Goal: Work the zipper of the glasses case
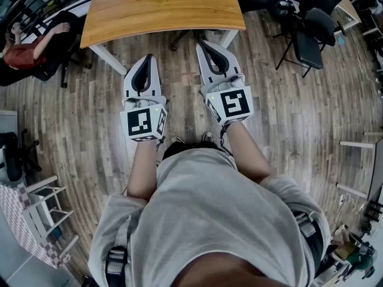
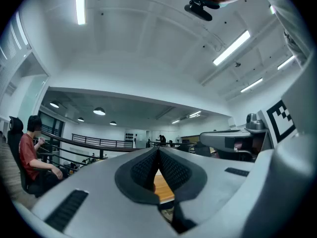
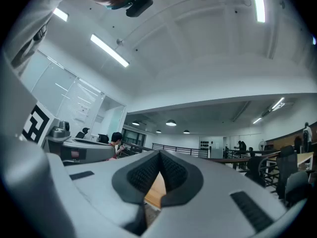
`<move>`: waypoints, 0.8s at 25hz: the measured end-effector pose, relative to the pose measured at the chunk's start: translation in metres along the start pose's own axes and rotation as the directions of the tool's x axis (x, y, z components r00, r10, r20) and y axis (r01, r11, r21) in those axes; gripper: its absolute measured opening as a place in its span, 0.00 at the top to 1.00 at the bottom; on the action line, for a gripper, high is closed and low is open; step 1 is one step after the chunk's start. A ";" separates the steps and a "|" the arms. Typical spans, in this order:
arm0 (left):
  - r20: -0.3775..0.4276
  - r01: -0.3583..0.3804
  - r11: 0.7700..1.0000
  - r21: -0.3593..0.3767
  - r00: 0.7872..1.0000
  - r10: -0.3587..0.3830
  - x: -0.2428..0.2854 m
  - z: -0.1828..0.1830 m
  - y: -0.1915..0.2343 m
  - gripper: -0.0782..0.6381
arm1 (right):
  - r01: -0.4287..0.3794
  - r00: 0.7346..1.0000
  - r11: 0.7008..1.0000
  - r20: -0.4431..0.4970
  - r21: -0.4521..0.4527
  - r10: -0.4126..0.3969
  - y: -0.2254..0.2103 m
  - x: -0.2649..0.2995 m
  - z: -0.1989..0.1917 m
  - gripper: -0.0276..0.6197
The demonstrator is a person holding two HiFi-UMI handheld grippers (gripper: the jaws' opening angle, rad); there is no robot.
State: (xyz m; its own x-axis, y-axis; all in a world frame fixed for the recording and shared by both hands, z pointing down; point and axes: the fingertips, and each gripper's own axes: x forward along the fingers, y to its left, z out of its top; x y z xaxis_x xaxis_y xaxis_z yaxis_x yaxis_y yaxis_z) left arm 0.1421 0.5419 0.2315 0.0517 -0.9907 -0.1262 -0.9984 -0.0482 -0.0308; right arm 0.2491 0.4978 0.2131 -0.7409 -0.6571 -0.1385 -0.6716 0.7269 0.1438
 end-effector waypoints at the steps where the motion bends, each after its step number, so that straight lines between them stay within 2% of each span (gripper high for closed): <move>1: -0.004 0.005 1.000 -0.004 1.000 -0.005 -0.005 -0.002 0.003 0.86 | -0.002 1.000 1.000 0.000 0.000 0.002 0.005 -0.001 -0.003 0.92; 6: -0.048 0.015 0.999 -0.044 0.999 -0.018 -0.022 -0.024 0.018 0.86 | -0.007 0.999 1.000 -0.045 -0.012 0.007 0.026 -0.002 -0.024 0.92; 10: -0.099 0.027 0.997 -0.076 0.995 -0.034 -0.014 -0.047 0.028 0.86 | -0.023 0.996 1.000 -0.085 -0.014 0.021 0.027 0.010 -0.040 0.92; 15: -0.111 0.037 0.995 -0.088 0.993 -0.046 0.017 -0.060 0.046 0.86 | -0.041 0.993 0.999 -0.115 -0.017 0.039 0.020 0.047 -0.060 0.92; 20: -0.114 0.033 0.995 -0.093 0.993 -0.044 0.074 -0.070 0.075 0.86 | -0.061 0.995 0.997 -0.083 -0.037 0.058 -0.005 0.100 -0.067 0.92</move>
State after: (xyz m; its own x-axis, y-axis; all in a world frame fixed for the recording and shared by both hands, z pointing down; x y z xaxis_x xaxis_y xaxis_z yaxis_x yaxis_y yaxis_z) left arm 0.0695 0.4565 0.2893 0.0922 -0.9957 -0.0111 -0.9941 -0.0927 0.0571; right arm 0.1776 0.4147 0.2642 -0.7765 -0.6283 -0.0482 -0.6249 0.7577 0.1881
